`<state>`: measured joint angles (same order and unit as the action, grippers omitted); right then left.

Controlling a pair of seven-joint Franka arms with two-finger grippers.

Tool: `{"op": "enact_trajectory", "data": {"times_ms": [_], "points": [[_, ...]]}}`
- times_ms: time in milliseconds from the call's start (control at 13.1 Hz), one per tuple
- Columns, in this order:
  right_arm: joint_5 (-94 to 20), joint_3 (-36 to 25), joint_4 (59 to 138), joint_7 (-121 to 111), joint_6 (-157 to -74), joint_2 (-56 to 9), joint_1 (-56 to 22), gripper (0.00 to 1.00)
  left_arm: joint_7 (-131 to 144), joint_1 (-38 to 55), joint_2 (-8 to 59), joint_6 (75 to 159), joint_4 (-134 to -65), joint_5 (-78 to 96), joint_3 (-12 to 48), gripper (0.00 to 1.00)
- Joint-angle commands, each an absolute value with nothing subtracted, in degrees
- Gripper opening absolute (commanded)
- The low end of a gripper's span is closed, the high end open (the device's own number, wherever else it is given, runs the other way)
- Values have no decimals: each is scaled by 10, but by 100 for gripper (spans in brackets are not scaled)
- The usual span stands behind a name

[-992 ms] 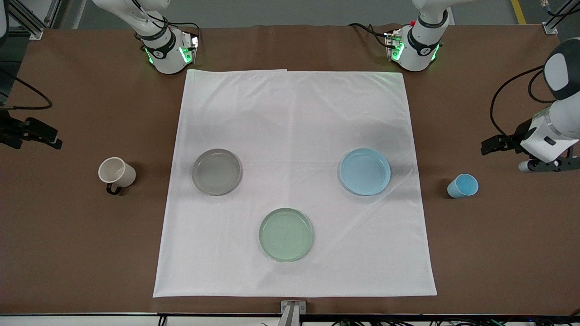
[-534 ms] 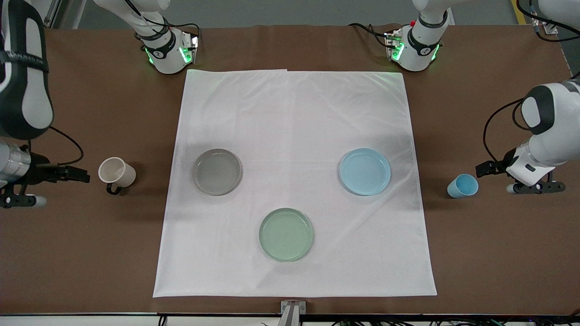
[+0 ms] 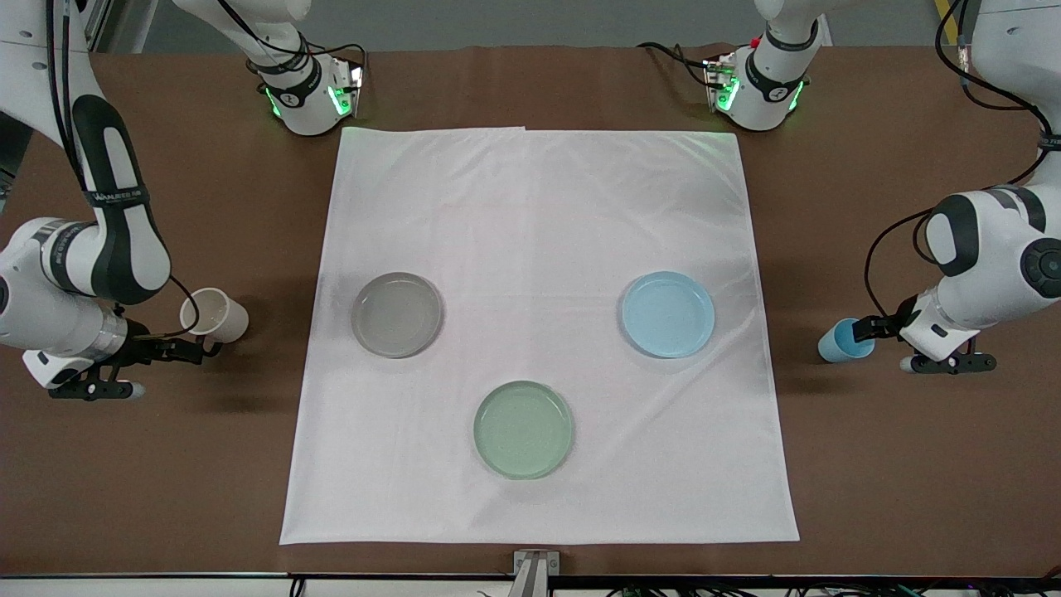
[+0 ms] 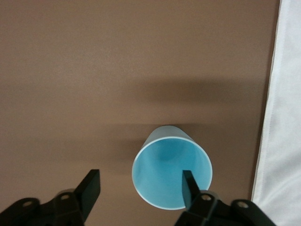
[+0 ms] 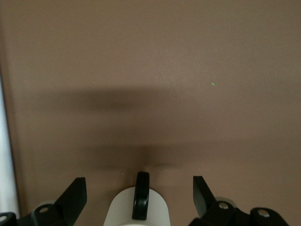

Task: Place blue cup in blue plate and white mug in gray plate
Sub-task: 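Grasp the white mug with the right gripper while the left gripper grasps the blue cup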

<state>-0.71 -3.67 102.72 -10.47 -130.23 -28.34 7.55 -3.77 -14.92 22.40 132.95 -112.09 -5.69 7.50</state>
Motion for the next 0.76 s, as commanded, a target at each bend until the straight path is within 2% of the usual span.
{"op": "enact_trajectory", "data": {"times_ms": [0,229,305,458,610,686], "points": [[-10,-30,1068,-112,-1342,-281,86,99,-40,-151,236,1334,-1112,-69,77,66],[-11,-29,1100,-111,-1368,-281,86,97,-40,-153,248,1335,-1111,-69,77,57],[-11,-29,1104,-109,-1367,-281,86,95,-40,-152,250,1335,-1111,-69,77,50],[-11,-29,1106,-110,-1365,-281,85,84,-40,-151,255,1335,-1110,-69,77,32],[-11,-29,1107,-111,-1362,-281,86,71,-36,-149,264,1335,-1106,-66,78,25],[-11,-29,1107,-111,-1362,-281,85,65,-35,-148,265,1335,-1105,-66,78,17]]}}
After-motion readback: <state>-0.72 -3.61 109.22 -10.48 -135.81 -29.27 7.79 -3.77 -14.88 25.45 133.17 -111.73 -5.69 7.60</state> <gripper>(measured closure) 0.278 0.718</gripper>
